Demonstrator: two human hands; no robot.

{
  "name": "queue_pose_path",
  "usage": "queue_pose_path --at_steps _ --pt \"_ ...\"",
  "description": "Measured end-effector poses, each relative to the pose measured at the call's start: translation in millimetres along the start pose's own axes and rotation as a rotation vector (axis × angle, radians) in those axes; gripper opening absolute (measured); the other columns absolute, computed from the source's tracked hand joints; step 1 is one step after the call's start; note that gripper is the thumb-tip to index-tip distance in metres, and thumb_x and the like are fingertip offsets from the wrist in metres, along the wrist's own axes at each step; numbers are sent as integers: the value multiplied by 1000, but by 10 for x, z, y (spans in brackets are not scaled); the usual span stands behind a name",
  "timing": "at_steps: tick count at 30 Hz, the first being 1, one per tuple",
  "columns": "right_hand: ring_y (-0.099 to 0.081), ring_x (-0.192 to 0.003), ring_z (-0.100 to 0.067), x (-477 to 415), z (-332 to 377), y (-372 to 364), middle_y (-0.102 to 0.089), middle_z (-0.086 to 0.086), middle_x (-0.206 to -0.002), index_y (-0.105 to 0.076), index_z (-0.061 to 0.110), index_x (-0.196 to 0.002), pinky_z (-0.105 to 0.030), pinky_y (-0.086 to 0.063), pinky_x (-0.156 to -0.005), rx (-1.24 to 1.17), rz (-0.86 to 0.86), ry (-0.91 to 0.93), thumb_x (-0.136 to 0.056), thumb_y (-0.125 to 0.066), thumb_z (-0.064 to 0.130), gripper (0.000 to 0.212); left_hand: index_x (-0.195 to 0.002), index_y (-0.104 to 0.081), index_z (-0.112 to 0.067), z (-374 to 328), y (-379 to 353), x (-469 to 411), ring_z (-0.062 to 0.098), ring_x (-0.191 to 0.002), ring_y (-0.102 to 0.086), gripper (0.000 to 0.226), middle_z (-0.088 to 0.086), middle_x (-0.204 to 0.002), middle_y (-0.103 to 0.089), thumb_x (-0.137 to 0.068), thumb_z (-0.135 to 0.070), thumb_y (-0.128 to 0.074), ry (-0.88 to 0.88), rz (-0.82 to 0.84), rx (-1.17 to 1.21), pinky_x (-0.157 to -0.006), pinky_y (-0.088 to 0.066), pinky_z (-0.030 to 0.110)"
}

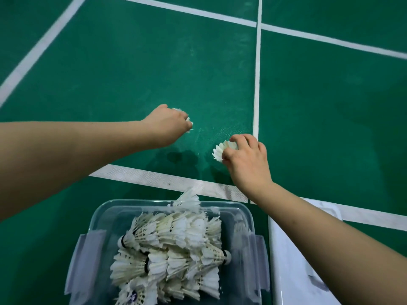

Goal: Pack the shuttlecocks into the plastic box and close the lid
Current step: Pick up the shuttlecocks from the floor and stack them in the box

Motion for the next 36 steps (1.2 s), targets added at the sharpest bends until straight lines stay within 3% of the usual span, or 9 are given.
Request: queue_pose_path --at_steps 9,13,16,19,23,26,31,33,36 --pt "-37 -114 -27 229 337 827 -50 -3 -116 -67 22 -100 -35 -25 -88 -80 -97 11 -89 -54 30 19 -105 -52 -14 -416 583 630 24 -89 -54 27 5 -96 -53 -84 -3 -41 -122 -75 -69 -69 -32 31" --pt "-38 -101 -25 584 502 1060 -50 -2 -101 -67 21 -97 -30 -21 -79 -164 -95 36 -88 -55 34 19 -108 -51 -17 -531 871 1072 24 -90 -56 28 3 -97 -50 -85 -5 -41 -171 -81 -67 -74 -37 32" --pt "-36 -87 -18 931 557 1215 -46 2 -84 -67 21 -88 -31 -28 -77 -332 -102 6 -86 -58 35 17 -105 -48 -20 -593 1010 1431 22 -83 -51 27 0 -89 -43 -85 -4 -38 -193 -81 -62 -71 -33 31" --pt "-45 -78 -16 1242 605 1252 -52 0 -79 -63 25 -77 -29 -35 -69 -514 -2 -50 -84 -59 34 12 -105 -47 -21 -682 953 1716 20 -86 -50 28 0 -94 -46 -83 -4 -39 -213 -71 -60 -70 -32 30" --pt "-47 -61 -1 1509 692 1059 -50 12 -63 -58 29 -68 -18 -35 -58 -654 155 -118 -83 -62 28 16 -112 -50 -22 -793 802 1895 21 -86 -52 33 2 -98 -49 -84 -5 -43 -174 -46 25 -71 -30 29" --pt "-46 -55 -3 1653 771 865 -52 11 -56 -55 27 -62 -24 -39 -58 -699 281 -171 -83 -62 25 22 -114 -51 -22 -909 706 1974 23 -87 -52 35 3 -100 -50 -85 -4 -42 -168 -28 101 -73 -28 29" --pt "-57 -65 -9 1758 971 689 -62 5 -65 -56 26 -66 -26 -45 -65 -724 427 -117 -83 -60 26 18 -103 -52 -19 -967 516 2106 21 -79 -46 23 1 -93 -51 -83 -7 -48 -216 61 103 -83 -36 31" --pt "-59 -69 -11 1767 1063 621 -64 6 -68 -59 26 -70 -24 -46 -65 -697 487 -72 -84 -60 27 14 -98 -50 -18 -948 454 2137 19 -74 -38 18 1 -89 -49 -83 -8 -49 -217 90 108 -83 -36 31" --pt "-60 -72 -12 1791 1208 523 -65 6 -73 -65 23 -79 -24 -47 -66 -620 572 36 -85 -60 30 10 -96 -53 -18 -920 371 2172 20 -74 -41 20 1 -88 -50 -82 -5 -46 -212 104 157 -82 -36 31"
Point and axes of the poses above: each hand's wrist, its own x-axis away from the middle knuckle, its own y-axis out of the back of the hand, z = x × y, the point moved 3 cm from there along -x, towards the middle knuckle
